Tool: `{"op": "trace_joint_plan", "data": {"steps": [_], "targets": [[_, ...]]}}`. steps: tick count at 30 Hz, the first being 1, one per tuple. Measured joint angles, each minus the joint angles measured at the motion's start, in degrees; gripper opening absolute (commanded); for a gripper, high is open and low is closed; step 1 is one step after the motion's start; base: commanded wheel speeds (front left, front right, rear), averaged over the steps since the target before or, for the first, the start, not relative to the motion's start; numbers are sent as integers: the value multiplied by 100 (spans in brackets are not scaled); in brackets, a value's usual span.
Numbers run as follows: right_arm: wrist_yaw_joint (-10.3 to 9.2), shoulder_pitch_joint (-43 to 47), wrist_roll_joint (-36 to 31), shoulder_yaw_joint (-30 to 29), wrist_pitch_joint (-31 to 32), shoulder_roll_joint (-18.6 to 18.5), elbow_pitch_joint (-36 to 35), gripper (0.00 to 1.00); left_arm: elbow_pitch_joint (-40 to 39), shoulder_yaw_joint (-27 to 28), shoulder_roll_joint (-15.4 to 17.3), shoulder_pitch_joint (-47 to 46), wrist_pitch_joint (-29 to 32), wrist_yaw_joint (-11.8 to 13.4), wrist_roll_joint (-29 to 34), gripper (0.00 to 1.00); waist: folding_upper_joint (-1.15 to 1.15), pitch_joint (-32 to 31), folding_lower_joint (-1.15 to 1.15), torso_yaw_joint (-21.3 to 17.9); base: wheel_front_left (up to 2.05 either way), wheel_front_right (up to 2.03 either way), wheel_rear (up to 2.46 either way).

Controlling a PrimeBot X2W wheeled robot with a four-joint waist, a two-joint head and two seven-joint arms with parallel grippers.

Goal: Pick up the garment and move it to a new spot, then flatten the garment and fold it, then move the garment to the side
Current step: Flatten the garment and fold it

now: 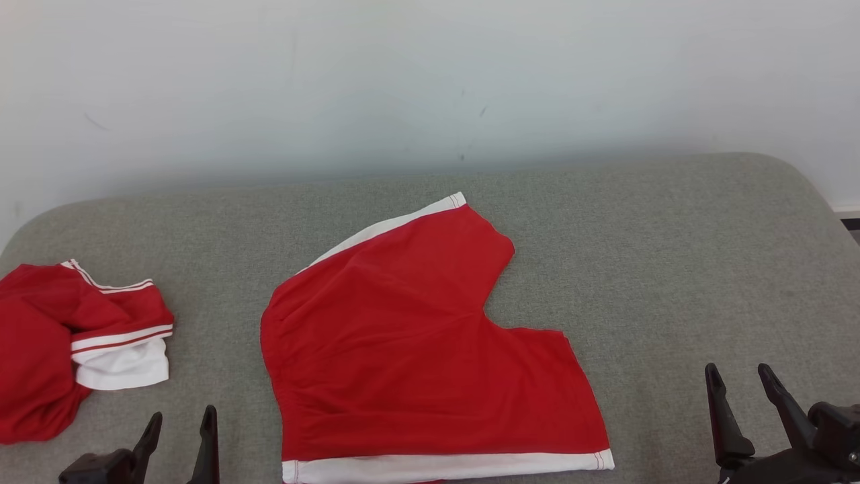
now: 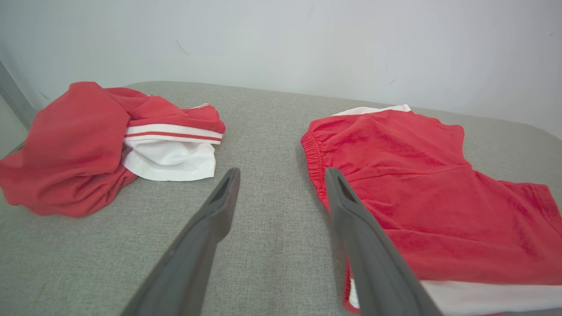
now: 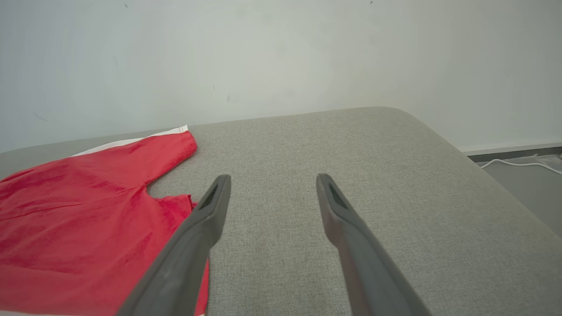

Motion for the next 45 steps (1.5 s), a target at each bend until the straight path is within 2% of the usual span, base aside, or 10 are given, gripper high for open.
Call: {"op": "trace_joint_plan", "data": {"steps": [11,15,17,25,28,42,45], "targets": [[5,24,4,88,136,43,87,100,-1,-146,33,-25,177,-15,54,100,0,21,0,81,0,0,0],[27,34,25,211,272,68,163,100,-3,-358,5,-58,254,-179,52,100,0,85,0,132,0,0,0],[123,34,76,311,367,84,241,100,34,-504,-47,-113,308,-280,46,100,0,134,0,153,0,0,0],[281,-35,158,643,662,182,657,100,399,-893,-254,-298,508,-546,-15,100,0,390,0,205,0,0,0],[372,-169,203,768,765,253,837,100,570,-879,-320,-396,548,-620,-140,100,0,495,0,215,0,0,0],[521,-592,241,1093,1068,439,1659,100,1418,-1009,-577,-643,926,-972,-525,100,1,709,1,271,0,0,0],[563,-659,257,1137,1116,471,1779,100,1539,-1020,-575,-731,949,-972,-523,100,0,724,0,288,0,0,0]]}}
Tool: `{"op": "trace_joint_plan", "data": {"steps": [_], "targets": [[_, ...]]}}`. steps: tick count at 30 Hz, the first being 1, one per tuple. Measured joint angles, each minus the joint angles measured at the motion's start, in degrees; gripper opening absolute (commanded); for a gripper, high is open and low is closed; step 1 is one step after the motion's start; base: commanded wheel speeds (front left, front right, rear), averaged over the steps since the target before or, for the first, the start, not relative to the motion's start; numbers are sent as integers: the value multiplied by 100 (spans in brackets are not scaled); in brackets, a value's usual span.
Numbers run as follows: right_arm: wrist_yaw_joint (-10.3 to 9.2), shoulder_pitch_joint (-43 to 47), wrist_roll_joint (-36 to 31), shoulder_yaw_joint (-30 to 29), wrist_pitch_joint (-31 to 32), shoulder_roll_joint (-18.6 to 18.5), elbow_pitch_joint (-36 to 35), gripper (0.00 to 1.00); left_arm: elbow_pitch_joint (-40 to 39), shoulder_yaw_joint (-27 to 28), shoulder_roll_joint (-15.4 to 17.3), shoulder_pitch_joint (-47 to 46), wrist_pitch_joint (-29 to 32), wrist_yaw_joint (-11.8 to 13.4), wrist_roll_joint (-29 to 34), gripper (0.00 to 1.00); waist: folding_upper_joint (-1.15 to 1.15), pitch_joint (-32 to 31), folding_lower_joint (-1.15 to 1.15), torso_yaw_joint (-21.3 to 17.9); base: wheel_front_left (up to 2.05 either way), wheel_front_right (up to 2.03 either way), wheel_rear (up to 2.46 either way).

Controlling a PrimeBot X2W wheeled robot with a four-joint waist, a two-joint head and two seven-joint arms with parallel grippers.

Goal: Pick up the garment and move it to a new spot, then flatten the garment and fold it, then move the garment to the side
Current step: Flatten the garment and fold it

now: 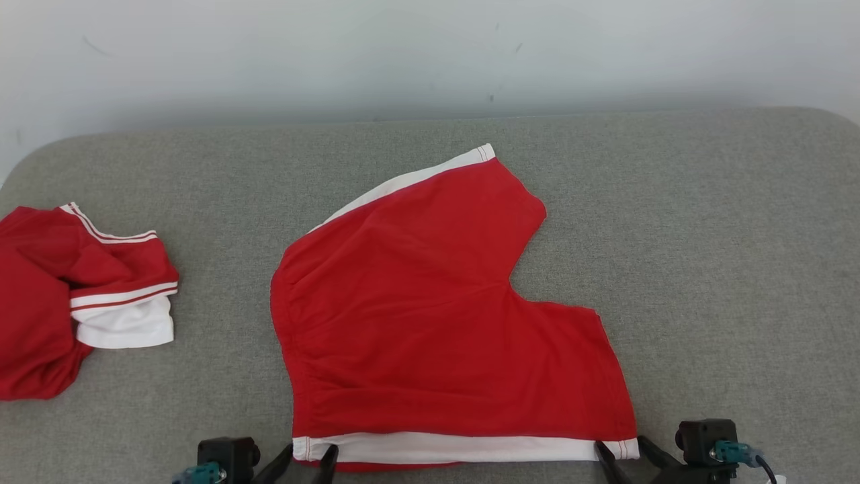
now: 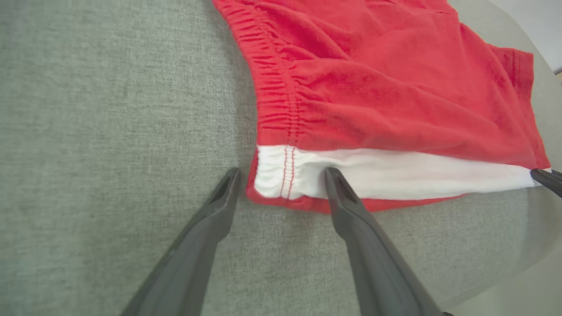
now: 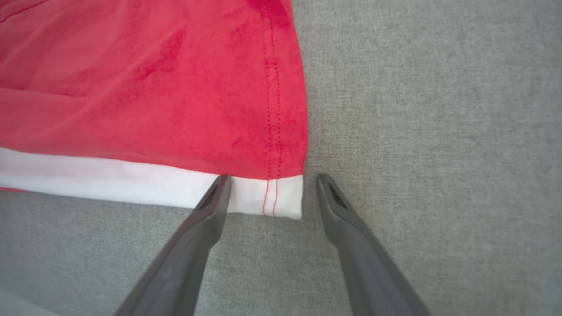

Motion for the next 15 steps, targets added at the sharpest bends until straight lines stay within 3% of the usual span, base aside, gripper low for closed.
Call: {"op": "trace_joint_plan", "data": {"steps": [3,4,5,6,7,8,9,15], "targets": [[9,-78,1,41,63,13,115,100,140,-30,32,-130,1,0,83,100,0,4,0,5,0,0,0],[16,-79,12,43,70,21,170,91,166,-14,20,-148,-1,-3,71,100,0,4,0,7,0,0,0],[32,-88,30,40,71,31,218,41,204,-8,4,-165,-8,-47,36,100,0,2,0,8,0,0,0],[35,-107,54,37,86,29,247,16,261,-9,-2,-197,-7,-52,5,100,0,1,0,10,0,0,0],[53,-136,57,40,104,30,270,0,301,-16,-5,-223,2,-67,-8,54,0,-2,0,11,0,0,0],[62,-173,59,46,119,35,290,0,315,-13,-13,-227,1,-93,-20,13,0,-4,0,12,0,0,0],[101,-192,80,53,120,46,307,0,324,-1,-25,-227,0,-94,-44,0,0,-7,0,13,0,0,0],[171,-213,176,-29,43,69,355,0,337,1,-26,-225,-37,-102,-47,0,0,-36,0,18,0,0,0]]}}
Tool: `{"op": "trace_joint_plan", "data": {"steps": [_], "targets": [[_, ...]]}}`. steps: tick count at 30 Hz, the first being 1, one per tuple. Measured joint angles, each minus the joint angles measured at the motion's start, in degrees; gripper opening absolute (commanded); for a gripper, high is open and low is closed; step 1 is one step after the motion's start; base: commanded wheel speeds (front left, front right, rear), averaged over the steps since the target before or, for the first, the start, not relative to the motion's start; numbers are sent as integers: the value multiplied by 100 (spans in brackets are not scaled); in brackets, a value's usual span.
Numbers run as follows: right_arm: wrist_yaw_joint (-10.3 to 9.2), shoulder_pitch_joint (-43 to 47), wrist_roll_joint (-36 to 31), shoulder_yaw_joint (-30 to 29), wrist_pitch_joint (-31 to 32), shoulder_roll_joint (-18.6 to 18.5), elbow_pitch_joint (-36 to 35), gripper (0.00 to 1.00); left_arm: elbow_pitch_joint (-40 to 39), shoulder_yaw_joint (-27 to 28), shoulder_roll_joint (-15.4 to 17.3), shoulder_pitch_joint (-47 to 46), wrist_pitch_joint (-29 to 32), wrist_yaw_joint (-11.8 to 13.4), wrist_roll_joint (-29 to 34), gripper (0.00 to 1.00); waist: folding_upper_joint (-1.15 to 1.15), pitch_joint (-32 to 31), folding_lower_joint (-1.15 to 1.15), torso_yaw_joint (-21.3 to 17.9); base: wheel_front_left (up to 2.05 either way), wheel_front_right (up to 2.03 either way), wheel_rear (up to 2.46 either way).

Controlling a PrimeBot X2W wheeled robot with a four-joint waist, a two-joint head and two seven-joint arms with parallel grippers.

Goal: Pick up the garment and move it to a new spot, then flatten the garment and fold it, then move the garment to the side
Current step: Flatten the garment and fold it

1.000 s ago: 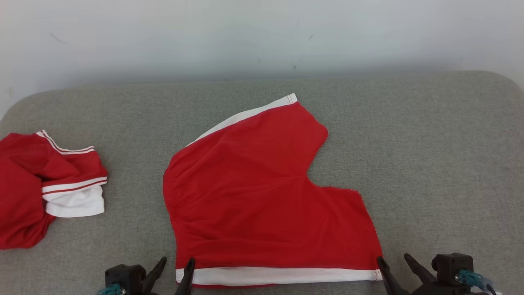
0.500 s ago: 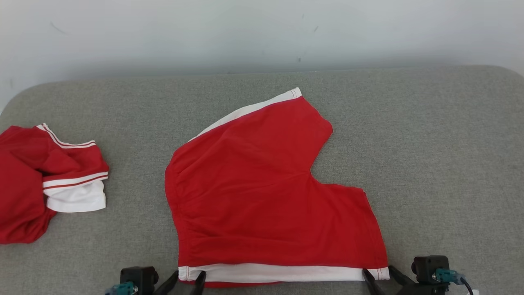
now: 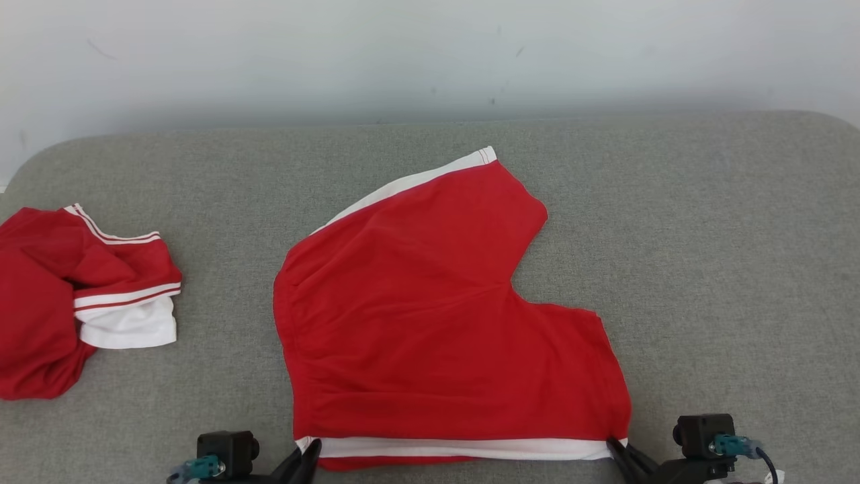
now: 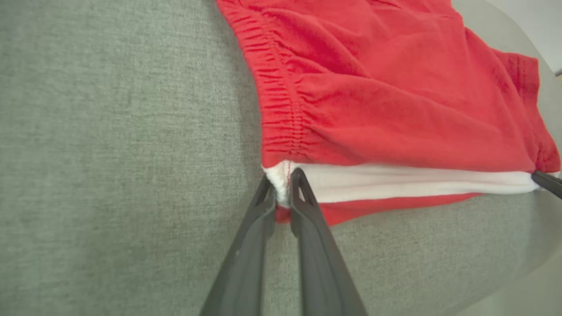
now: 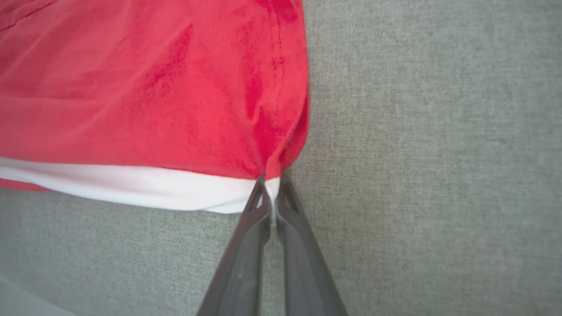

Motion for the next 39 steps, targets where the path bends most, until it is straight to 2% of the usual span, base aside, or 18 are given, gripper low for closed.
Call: {"op": "trace_joint_plan", "data": {"steps": [7,12,23,29,39], "targets": [[124,-41,328,-364,-201,-51,-367,0,-485,116,13,21,-129,-52,-156,0,0,-46,0,33,0,0,0],[264,-260,355,-555,-237,-346,-762,0,-934,191,91,20,-171,-105,-244,0,0,-61,0,77,0,0,0],[435,-1455,300,-463,137,-770,-1033,0,-1298,256,157,-548,91,-247,-595,0,1,115,0,212,0,0,0],[524,-2529,301,-241,616,-879,-632,0,-1053,497,40,-1217,398,-293,-1224,0,0,313,0,309,0,0,0],[594,-4262,308,155,1318,-736,567,0,-263,611,-21,-2271,755,-299,-1421,0,1,830,1,442,0,0,0]]}}
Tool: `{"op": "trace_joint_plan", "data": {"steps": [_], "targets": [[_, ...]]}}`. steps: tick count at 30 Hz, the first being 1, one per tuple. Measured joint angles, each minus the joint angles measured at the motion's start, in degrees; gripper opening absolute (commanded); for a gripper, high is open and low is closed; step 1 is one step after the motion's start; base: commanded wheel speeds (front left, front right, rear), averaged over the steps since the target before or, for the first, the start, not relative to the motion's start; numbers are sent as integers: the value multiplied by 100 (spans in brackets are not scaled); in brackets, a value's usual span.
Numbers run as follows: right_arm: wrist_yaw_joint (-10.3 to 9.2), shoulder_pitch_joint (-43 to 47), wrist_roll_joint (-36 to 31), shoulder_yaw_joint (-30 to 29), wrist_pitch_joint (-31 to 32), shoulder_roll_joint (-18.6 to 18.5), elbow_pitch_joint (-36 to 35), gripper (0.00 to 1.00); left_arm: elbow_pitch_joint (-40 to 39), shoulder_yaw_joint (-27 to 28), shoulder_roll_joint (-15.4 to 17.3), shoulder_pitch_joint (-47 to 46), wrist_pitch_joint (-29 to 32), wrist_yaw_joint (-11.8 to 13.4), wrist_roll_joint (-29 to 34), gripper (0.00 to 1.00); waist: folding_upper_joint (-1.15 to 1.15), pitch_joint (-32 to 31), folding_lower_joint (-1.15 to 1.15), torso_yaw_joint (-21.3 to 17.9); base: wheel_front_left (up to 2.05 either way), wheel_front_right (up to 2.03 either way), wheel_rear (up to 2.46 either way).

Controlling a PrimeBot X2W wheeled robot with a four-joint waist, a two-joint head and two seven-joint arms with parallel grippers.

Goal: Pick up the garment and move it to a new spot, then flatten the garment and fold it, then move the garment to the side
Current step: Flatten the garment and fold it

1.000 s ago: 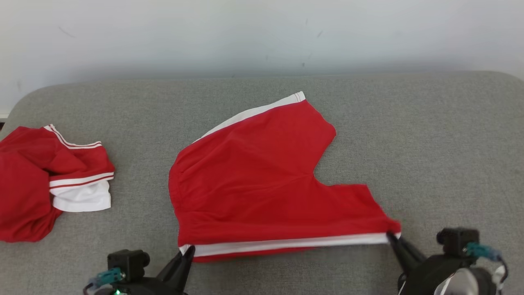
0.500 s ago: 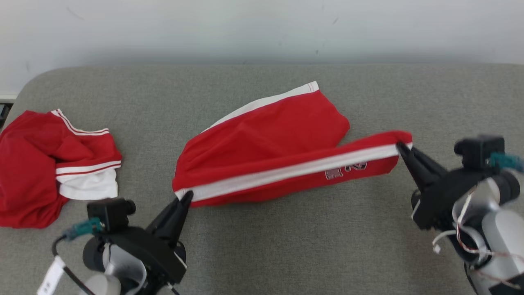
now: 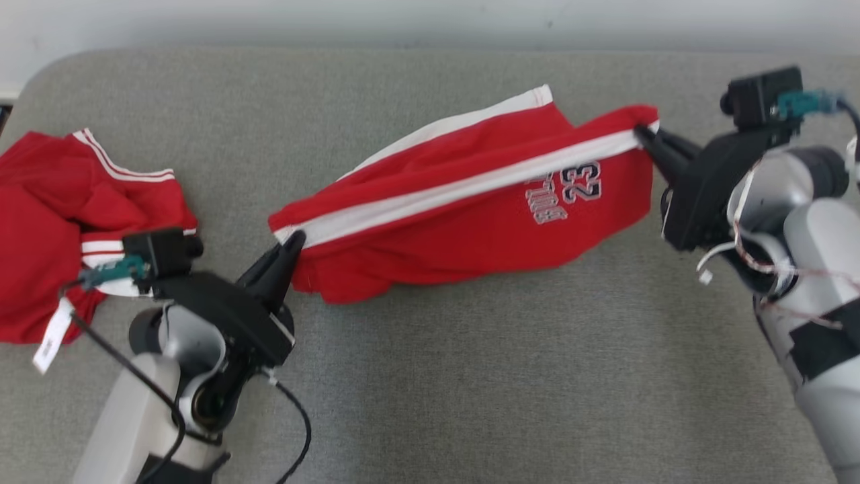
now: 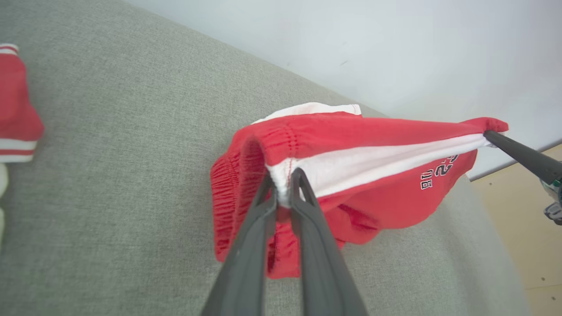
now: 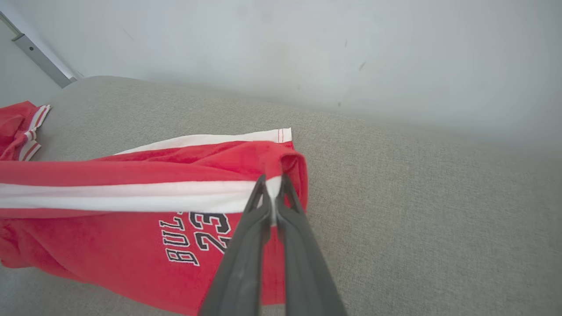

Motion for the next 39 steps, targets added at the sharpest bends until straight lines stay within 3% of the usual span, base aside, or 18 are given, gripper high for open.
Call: {"op": "trace_joint_plan", "data": {"steps": [13,26,27,28,29,39], "targets": [[43,-1588,-125,168,142,164,1232,0,769,5,-153,-1068,47,-44,-51,0,0,594,0,231,0,0,0],[70,-2195,-349,342,-268,310,2305,2,1434,-121,-300,-1547,-178,-52,-52,0,0,986,0,401,0,0,0],[75,-2207,-364,349,-324,327,2350,32,1497,-129,-302,-1579,-221,-52,-51,15,0,995,-1,406,0,0,0],[75,-2221,-381,355,-388,346,2410,100,1530,-142,-302,-1612,-250,-52,-49,82,0,1002,-1,409,0,0,0],[75,-2245,-381,361,-444,364,2481,100,1556,-145,-302,-1631,-297,-52,-48,100,0,1004,0,410,0,0,0],[92,-2224,-365,393,-1109,354,3027,100,1841,-318,-263,-1660,-940,-52,124,100,0,788,-1,373,0,0,0]]}}
